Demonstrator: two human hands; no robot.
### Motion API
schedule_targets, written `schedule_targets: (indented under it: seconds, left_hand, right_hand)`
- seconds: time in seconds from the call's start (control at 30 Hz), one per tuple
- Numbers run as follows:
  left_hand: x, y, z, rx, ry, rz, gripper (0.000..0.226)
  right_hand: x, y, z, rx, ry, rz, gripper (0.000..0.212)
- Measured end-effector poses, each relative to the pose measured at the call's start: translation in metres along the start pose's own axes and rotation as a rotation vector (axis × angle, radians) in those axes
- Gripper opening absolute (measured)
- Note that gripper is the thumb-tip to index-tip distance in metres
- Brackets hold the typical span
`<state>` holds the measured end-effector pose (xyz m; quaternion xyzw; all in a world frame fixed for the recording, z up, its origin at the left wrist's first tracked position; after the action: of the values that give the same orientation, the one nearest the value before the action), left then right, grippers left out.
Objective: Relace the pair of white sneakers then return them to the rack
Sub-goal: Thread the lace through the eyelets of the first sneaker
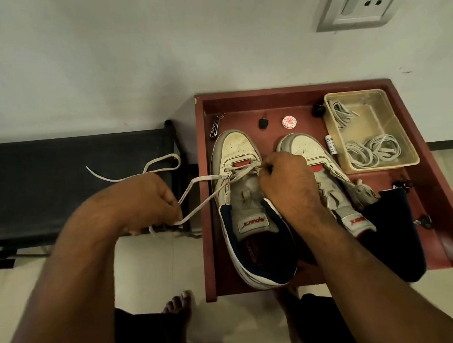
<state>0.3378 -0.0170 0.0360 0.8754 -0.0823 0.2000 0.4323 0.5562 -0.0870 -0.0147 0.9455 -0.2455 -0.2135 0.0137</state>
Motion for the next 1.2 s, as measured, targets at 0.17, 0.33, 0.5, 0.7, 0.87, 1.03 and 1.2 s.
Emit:
schedule_targets:
  seconds: [0.17,0.33,0.5,0.7,0.87,1.03,1.2]
  left_hand:
    - [0.028,-0.024,0.031,0.259,0.217,0.151,0.019]
    - [0.039,-0.046,0.062,0.42,0.393,0.237,0.014]
    - [0.035,-0.05,0.061,0.453,0.48,0.256,0.01]
    - [0.031,-0.046,0.049,0.256,0.571,0.19,0.014]
    - [0.03,-0.042,0.044,0.191,0.528,0.157,0.017]
    - [0.03,-0.044,0.045,0.178,0.446,0.166,0.03]
    - [0.031,-0.039,0.046,0.023,0.41,0.122,0.043]
  right_hand:
    - [0.001,-0.003,0.002,0.028,-0.031,0.023,0.016]
    - [0.002,-0.003,0.002,0.038,-0.067,0.036,0.013]
    - [0.002,-0.004,0.001,0.04,-0.06,0.063,0.009]
    - [0.001,-0.001,0.002,0.025,-0.059,0.073,0.007]
    - [0.002,-0.005,0.003,-0.094,-0.108,0.001,0.009]
    - [0.003,-0.007,-0.008,-0.304,-0.092,-0.031,0.007]
    - [-0.001,-0.006,-0.007,-0.299,-0.053,-0.005,0.004]
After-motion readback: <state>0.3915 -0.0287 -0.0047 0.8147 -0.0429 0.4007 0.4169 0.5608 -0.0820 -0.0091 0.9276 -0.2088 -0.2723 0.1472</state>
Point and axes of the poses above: each hand's wrist, its own y-axis away from the middle knuckle, its own z-axis out of the palm, x = y × z, the point moved 2 cm from there along -y, towards the middle knuckle, and after that the axes turned 5 degrees about y, right-handed, at the moved point
